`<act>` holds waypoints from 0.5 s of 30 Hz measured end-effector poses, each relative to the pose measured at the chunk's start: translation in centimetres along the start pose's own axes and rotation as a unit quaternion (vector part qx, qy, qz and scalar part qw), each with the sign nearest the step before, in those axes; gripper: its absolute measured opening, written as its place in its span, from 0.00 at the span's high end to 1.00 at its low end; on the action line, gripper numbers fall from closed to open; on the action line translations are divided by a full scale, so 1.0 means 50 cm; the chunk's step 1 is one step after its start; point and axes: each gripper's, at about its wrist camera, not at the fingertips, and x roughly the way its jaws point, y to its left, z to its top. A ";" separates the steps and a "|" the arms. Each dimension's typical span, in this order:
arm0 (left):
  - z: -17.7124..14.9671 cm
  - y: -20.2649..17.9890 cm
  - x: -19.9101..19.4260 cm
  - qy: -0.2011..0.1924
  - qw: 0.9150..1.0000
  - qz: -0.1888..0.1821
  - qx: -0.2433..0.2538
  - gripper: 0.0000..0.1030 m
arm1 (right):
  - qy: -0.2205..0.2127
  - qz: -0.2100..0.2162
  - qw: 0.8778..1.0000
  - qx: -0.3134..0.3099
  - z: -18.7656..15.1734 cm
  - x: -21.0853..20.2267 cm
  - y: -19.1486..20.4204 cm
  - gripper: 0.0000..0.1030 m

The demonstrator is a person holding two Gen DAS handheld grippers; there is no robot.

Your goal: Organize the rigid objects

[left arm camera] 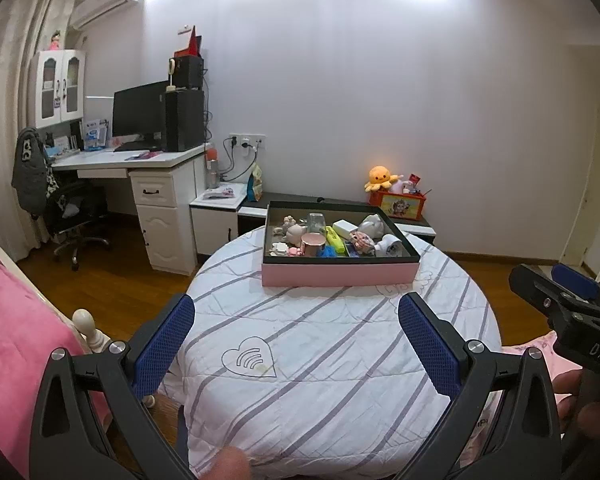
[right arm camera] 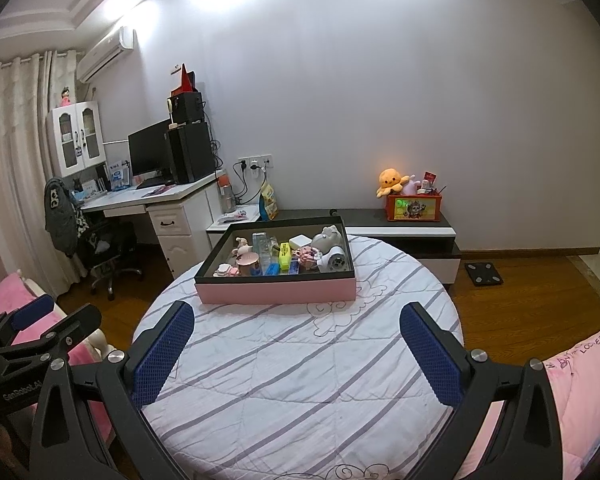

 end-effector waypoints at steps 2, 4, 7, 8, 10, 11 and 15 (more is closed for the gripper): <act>0.001 -0.001 -0.001 -0.002 1.000 -0.002 0.001 0.00 | 0.001 0.000 1.000 -0.002 0.001 0.000 0.001 0.00; 0.003 -0.002 -0.002 -0.003 1.000 -0.004 0.003 0.00 | 0.001 0.000 1.000 -0.001 0.001 -0.001 0.002 0.00; 0.003 -0.001 -0.003 -0.004 1.000 -0.009 0.000 0.00 | 0.001 0.000 1.000 -0.002 0.002 -0.001 0.002 0.00; 0.003 0.000 -0.003 -0.004 1.000 -0.010 -0.001 0.00 | 0.001 0.000 1.000 -0.002 0.002 0.000 0.003 0.00; 0.004 -0.001 -0.002 -0.002 1.000 -0.015 0.000 0.00 | 0.001 -0.001 1.000 -0.002 0.002 -0.001 0.002 0.00; 0.004 -0.002 -0.002 -0.002 1.000 -0.013 0.001 0.00 | 0.002 -0.002 1.000 -0.003 0.002 0.000 0.002 0.00; 0.002 -0.013 -0.006 -0.012 1.000 0.008 0.014 0.00 | 0.002 -0.002 1.000 -0.004 0.002 0.001 0.005 0.00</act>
